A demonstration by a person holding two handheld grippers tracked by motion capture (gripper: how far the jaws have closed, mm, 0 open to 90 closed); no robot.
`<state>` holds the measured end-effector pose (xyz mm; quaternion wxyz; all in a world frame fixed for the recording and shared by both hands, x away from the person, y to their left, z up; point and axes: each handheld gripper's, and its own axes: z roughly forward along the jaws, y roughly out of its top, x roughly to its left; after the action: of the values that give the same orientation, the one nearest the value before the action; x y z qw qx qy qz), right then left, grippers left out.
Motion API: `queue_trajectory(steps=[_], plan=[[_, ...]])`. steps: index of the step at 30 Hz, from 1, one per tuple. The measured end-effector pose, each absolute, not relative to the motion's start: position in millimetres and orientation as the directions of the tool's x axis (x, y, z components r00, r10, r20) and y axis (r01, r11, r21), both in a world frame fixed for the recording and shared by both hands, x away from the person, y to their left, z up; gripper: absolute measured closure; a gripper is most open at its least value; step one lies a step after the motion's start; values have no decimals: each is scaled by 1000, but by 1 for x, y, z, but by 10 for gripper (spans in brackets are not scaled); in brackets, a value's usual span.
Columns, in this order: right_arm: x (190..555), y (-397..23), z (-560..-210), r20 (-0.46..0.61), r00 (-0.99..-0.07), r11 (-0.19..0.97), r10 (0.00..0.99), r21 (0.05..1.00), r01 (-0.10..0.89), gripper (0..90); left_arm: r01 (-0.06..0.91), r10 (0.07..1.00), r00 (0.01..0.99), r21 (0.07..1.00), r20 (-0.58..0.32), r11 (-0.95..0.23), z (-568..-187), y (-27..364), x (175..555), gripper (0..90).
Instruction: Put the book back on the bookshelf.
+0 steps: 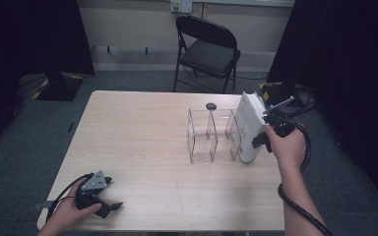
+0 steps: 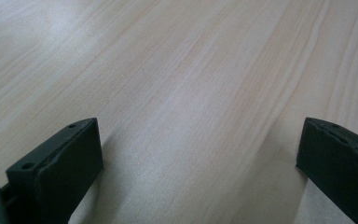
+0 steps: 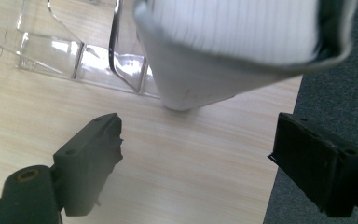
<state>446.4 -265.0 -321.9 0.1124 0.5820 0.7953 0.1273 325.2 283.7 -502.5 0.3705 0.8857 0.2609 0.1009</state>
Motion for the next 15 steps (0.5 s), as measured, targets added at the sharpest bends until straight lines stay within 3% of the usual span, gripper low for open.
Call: queue_trajectory(steps=[15], plan=[[434,-253,-336,-14,-360,346,933,312,885,145,387,541,841,712,-12,-585,-503,283,325,0]])
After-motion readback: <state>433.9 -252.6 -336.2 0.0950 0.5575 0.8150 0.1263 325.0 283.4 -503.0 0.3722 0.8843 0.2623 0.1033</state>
